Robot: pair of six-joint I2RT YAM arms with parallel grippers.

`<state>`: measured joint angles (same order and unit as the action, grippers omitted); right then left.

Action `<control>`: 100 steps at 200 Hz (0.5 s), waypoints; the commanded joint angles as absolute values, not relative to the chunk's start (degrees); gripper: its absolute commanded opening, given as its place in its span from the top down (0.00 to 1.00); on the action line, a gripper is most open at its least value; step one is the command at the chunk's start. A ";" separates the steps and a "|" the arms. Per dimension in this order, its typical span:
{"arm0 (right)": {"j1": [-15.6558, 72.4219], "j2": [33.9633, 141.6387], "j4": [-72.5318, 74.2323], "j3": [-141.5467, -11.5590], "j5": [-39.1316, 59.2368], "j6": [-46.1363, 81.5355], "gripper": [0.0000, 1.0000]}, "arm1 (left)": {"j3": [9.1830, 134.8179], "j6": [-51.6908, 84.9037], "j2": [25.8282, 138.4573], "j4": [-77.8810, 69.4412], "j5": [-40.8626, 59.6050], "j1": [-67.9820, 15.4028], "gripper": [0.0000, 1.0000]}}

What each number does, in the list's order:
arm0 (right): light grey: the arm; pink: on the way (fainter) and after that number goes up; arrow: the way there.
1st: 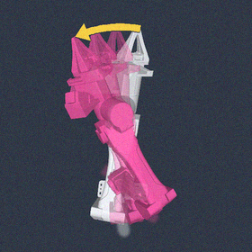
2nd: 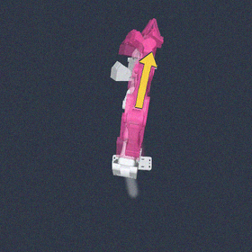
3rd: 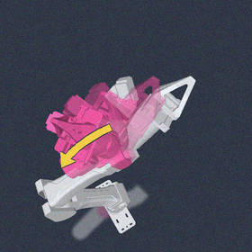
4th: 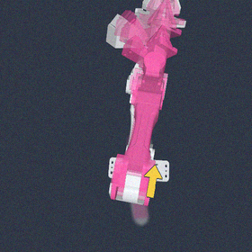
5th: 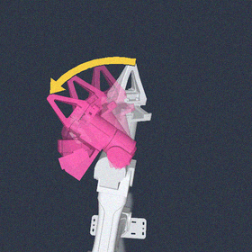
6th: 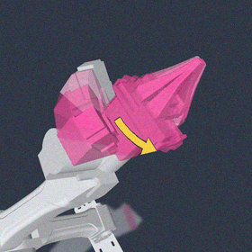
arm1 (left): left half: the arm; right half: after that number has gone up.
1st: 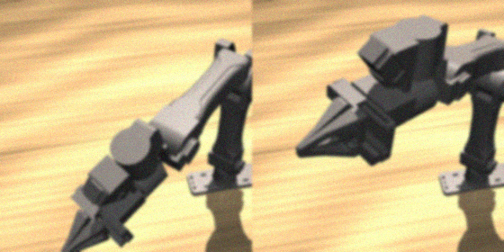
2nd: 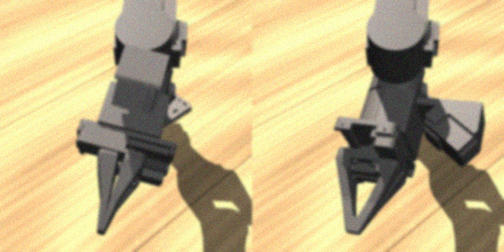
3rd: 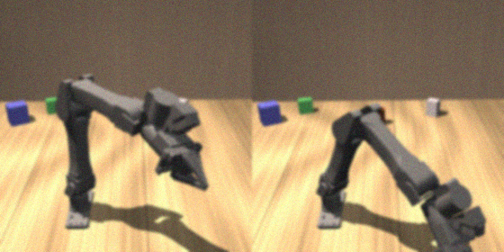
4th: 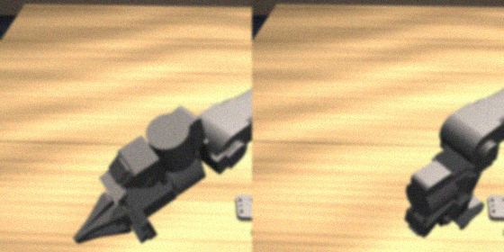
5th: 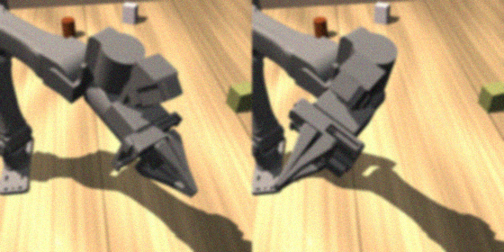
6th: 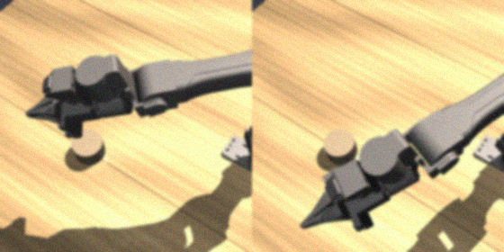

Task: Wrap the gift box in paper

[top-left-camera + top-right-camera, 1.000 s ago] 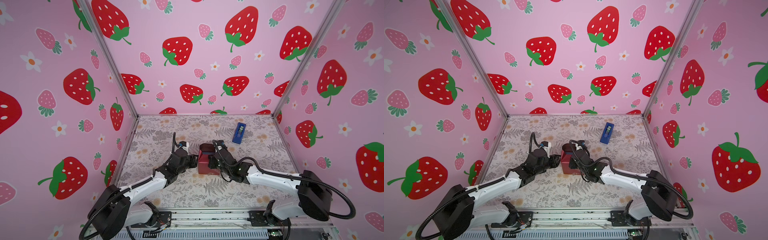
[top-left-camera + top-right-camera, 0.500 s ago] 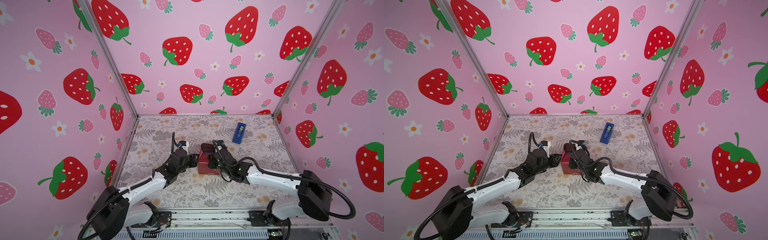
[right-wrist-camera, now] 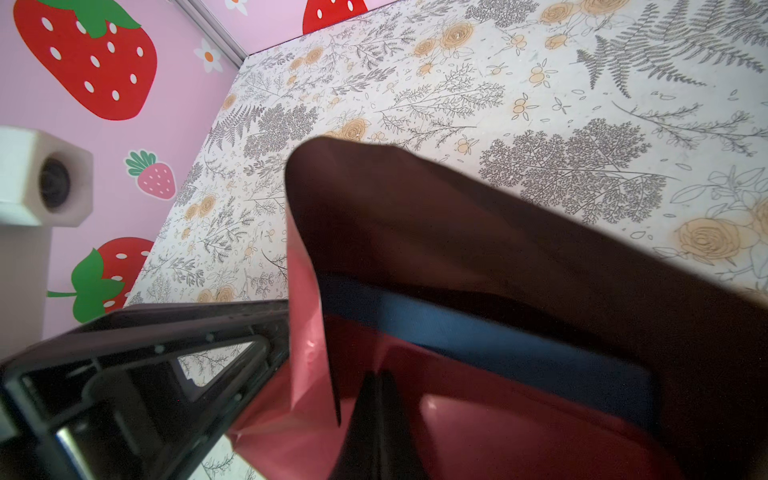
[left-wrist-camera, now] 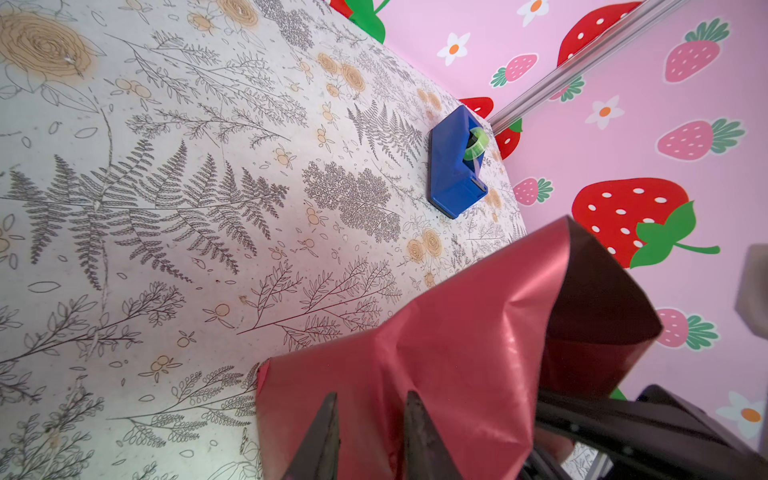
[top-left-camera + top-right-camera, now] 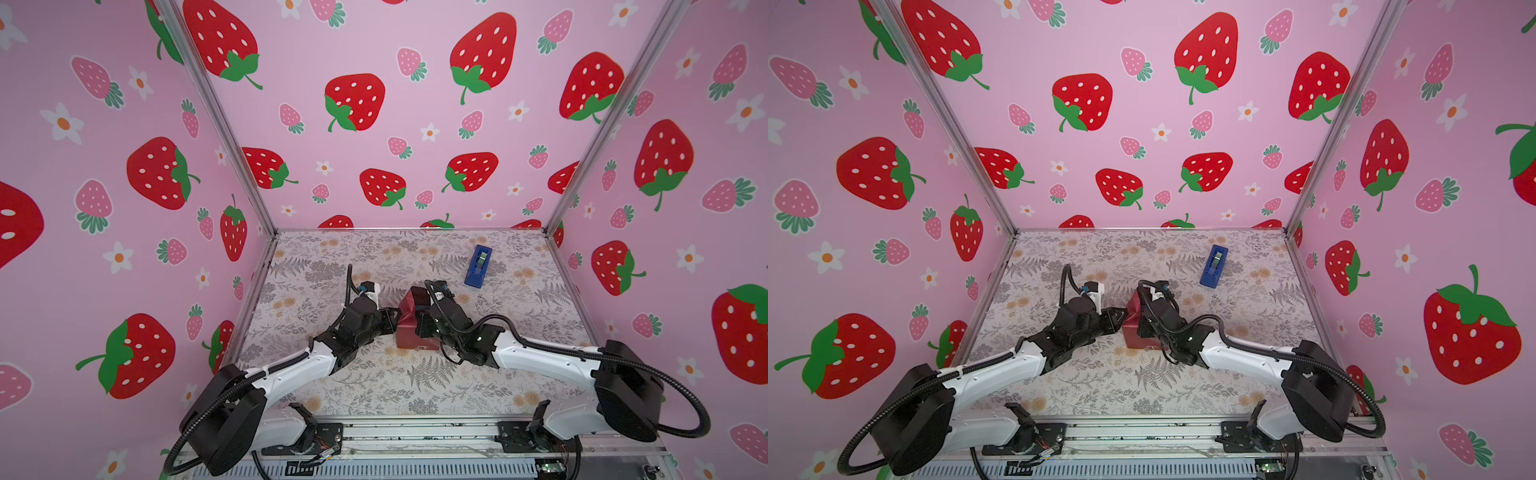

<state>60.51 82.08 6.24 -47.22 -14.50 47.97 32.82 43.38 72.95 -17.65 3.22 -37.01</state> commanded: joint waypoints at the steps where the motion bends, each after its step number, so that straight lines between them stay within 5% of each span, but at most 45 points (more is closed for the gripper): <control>1: 60.78 83.96 0.88 -44.87 -13.36 48.94 0.99 | 33.84 43.81 74.13 -17.49 4.30 -37.62 0.70; 100: 60.58 82.45 0.03 -45.15 -14.09 48.78 0.98 | 32.73 41.34 75.67 -12.29 3.74 -39.62 0.56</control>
